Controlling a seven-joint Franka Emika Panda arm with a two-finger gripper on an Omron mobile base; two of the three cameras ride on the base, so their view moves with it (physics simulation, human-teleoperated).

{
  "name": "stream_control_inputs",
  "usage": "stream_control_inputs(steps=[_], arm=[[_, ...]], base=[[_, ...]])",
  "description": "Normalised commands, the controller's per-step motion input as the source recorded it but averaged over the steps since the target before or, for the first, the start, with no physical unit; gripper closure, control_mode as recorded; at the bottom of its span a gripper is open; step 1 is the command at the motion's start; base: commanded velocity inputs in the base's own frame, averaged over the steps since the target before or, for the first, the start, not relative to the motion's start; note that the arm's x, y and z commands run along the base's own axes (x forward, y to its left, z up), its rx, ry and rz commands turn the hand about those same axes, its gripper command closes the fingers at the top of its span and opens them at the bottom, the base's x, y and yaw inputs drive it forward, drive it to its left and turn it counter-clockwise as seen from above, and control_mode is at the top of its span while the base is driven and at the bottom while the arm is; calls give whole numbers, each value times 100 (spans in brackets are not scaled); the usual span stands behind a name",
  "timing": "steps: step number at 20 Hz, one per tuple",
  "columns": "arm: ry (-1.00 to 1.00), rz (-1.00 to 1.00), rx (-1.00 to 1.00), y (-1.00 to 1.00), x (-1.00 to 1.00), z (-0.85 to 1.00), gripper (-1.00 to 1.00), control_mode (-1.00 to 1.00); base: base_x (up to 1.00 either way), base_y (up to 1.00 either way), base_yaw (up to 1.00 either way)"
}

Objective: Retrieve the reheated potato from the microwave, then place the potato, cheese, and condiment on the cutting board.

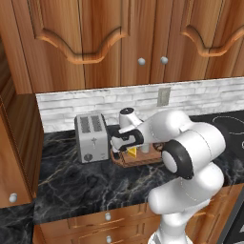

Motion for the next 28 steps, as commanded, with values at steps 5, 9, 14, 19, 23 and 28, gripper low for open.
stream_control_inputs(steps=[5,9,14,19,23,28], arm=[[0,0,0,-1,5,-9,100,-100],[0,0,0,0,0,-12,100,-100],[0,0,0,0,0,-12,100,-100],[0,0,0,-2,3,-8,100,-100],[0,0,0,-5,0,-11,-100,-100],[0,0,0,-7,0,-1,-100,-100]], base=[[0,0,0],[0,0,0],[0,0,0],[0,0,0],[0,0,0],[0,0,0]])
